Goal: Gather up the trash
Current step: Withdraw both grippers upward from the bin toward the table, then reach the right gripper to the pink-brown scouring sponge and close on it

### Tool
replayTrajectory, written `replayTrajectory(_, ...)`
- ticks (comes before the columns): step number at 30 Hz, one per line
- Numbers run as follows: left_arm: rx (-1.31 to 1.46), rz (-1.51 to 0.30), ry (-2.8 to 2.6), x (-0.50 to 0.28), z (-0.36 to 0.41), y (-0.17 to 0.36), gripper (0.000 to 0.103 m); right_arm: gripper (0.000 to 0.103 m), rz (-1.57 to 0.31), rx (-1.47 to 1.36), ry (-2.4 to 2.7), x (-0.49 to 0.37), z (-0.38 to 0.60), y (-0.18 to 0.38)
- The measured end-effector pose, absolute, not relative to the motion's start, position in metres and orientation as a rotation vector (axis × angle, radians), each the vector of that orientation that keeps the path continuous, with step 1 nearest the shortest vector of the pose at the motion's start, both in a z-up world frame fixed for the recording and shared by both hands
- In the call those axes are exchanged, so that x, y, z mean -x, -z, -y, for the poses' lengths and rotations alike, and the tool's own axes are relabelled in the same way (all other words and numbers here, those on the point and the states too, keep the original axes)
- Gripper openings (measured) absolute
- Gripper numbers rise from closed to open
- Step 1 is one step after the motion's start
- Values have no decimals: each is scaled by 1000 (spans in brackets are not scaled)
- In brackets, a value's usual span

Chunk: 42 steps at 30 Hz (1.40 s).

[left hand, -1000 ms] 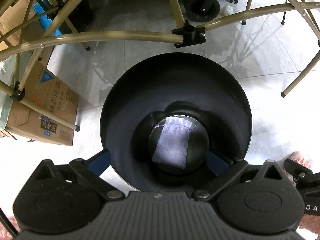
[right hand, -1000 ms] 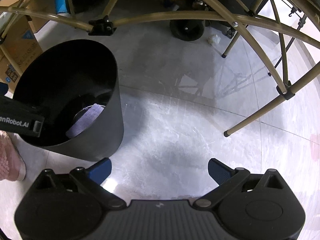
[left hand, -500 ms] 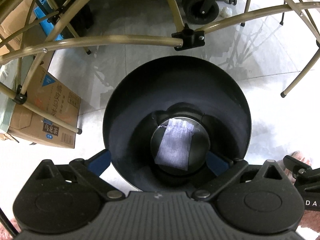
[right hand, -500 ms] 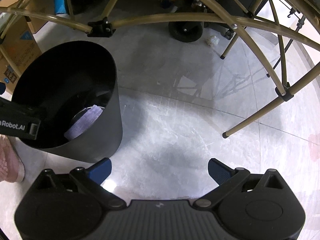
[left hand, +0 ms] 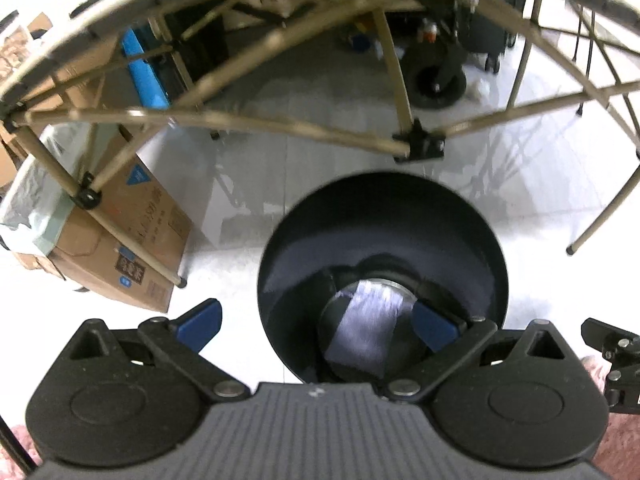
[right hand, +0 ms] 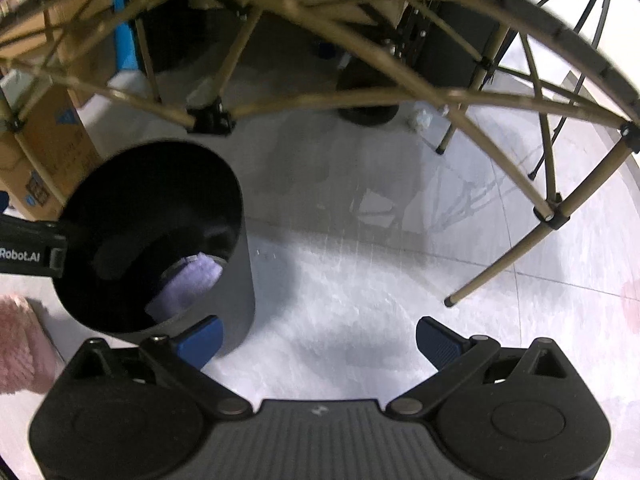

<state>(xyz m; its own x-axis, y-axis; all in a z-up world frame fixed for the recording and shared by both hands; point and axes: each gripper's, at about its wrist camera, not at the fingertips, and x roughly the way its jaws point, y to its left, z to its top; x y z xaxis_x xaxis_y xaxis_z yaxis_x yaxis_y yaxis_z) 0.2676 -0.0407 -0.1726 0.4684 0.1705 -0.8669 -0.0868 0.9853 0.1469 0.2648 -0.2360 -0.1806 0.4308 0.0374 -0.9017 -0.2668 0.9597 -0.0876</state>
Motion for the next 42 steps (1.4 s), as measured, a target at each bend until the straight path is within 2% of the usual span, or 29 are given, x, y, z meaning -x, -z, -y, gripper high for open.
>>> replayTrajectory(12, -77, -814, -144, -229, 41, 99, 103, 103, -925, 157, -278, -239, 234, 138)
replayTrajectory(21, -37, -678, -134, -214, 34, 48, 103, 103, -716, 118, -350, -222, 232, 88)
replayTrajectory(31, 22, -540, -155, -228, 24, 19, 103, 103, -467, 130, -391, -227, 220, 48)
replayTrajectory(42, 76, -446, -194, -263, 2, 2, 103, 103, -329, 133, -353, -269, 205, 36)
